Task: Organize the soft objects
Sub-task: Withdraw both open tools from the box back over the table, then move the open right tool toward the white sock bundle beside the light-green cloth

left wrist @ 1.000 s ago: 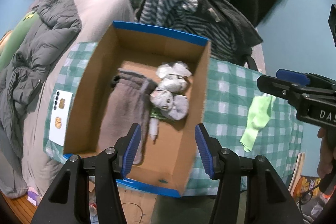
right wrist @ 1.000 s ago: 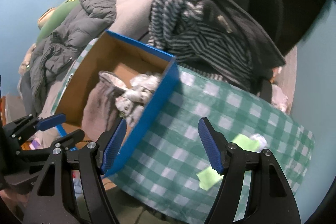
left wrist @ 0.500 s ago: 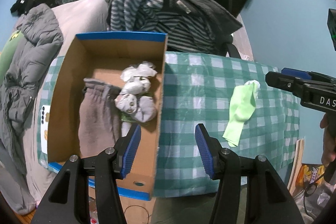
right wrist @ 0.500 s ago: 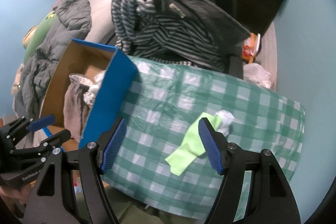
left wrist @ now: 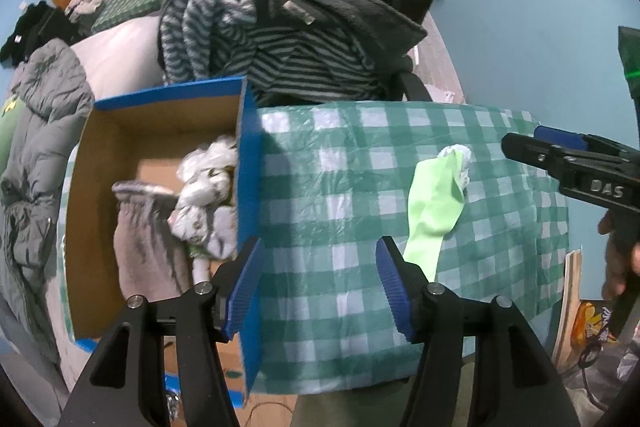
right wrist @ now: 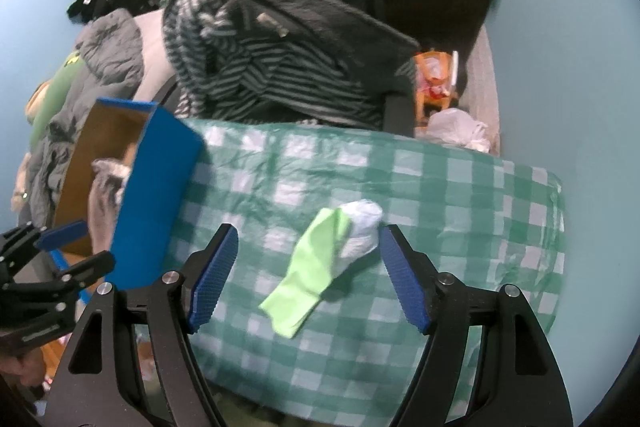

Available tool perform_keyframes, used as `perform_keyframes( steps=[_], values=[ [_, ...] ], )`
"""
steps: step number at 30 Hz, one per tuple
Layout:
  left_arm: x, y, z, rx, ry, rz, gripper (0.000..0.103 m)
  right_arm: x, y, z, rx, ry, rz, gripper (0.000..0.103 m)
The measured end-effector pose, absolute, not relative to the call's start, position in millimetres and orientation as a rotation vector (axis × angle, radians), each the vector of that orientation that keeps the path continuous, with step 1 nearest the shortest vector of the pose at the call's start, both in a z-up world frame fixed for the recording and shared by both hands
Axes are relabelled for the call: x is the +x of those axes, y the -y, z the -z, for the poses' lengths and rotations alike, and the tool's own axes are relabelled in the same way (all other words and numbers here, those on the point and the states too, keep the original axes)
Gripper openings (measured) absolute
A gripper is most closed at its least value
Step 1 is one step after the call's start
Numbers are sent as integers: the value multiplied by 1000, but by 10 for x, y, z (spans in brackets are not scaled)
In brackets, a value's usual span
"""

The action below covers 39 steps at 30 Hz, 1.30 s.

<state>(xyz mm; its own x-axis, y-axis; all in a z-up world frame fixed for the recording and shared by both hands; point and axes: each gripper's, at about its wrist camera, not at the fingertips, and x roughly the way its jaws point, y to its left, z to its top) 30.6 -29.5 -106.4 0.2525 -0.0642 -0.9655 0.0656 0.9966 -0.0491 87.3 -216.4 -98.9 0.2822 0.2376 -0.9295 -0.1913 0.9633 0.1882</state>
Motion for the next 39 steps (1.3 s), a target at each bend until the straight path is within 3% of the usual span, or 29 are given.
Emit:
perform_keyframes(
  steps=[12,25,39],
  values=[
    [399,626,1463,28,-1278,107,65,671,2573,1556,81,-1146,-161,74],
    [430,804,1956,52,-1332,122,65,533,2577,2113,52,-1251,-131,74],
    [422,794,1994,59,-1343,131,65,545,2320,2271,13,-1289,-201,74]
  ],
)
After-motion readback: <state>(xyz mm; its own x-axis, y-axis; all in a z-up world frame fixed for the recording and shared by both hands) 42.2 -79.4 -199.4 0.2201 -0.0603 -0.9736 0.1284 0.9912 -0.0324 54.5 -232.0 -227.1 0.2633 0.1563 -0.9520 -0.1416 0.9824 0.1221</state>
